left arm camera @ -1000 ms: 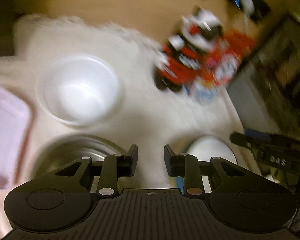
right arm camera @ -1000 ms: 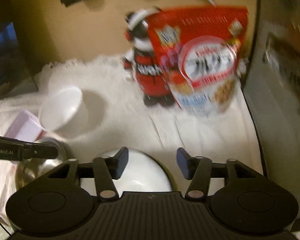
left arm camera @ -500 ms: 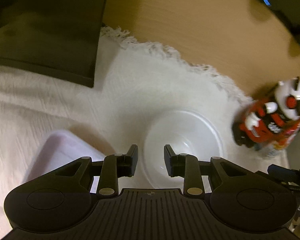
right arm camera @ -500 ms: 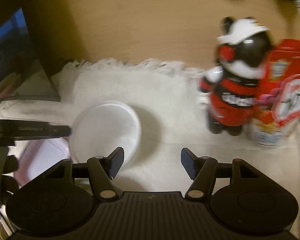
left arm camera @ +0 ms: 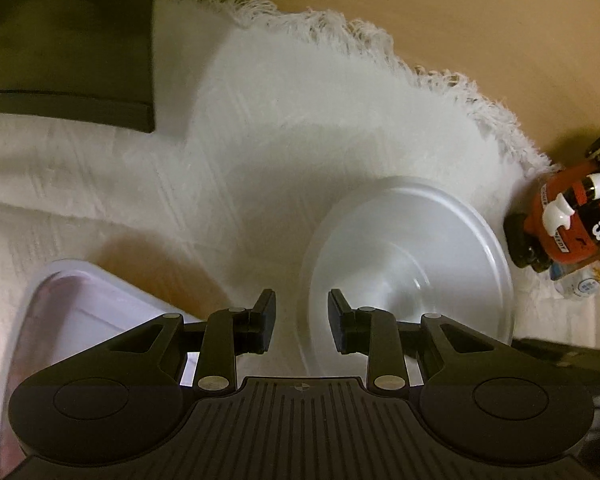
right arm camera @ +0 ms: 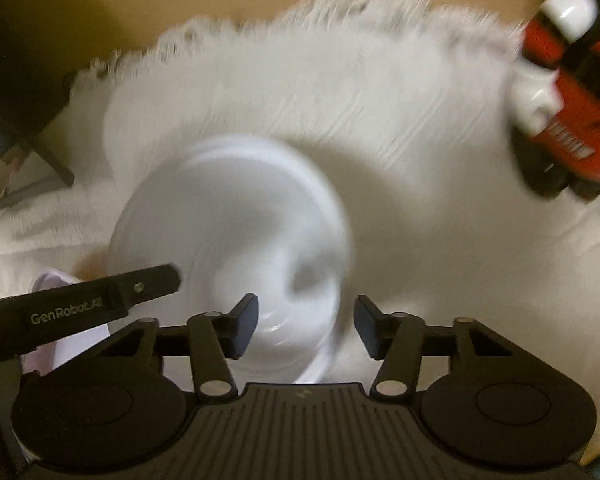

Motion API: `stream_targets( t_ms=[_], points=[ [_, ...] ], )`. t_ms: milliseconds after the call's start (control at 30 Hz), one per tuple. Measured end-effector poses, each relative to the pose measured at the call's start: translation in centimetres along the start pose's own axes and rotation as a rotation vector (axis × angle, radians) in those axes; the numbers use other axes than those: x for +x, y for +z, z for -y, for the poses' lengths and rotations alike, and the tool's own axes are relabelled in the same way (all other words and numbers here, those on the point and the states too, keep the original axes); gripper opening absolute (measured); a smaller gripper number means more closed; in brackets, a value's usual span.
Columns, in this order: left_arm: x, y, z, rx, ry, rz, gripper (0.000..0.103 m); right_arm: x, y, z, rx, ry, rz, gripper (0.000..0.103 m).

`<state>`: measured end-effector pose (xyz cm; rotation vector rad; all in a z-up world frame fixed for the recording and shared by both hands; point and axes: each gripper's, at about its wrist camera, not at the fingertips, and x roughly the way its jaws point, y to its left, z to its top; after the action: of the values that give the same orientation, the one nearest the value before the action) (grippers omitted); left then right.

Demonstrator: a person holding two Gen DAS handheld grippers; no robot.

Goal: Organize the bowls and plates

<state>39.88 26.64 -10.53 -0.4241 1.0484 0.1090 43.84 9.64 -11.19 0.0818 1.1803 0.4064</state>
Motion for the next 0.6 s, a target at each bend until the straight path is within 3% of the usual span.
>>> stream_targets(
  t_ms=[167,367,600],
  points=[
    [-2.7,-0.5,0.5,0.013,-0.027,0.048,0.03,-2.4,-0.9,-0.6,-0.045,-0.002,0.049,0.033],
    [-8.0,-1.6,3.1,0.058,-0.084,0.076,0.028,-9.6,-2.5,0.6,-0.083,0.053,0.15,0.032],
    [-13.3,-4.5,10.2,0.182,-0.092,0.132,0.028,-17.9,-5.0,4.1,-0.093,0.032,0.227,0.032]
  ],
)
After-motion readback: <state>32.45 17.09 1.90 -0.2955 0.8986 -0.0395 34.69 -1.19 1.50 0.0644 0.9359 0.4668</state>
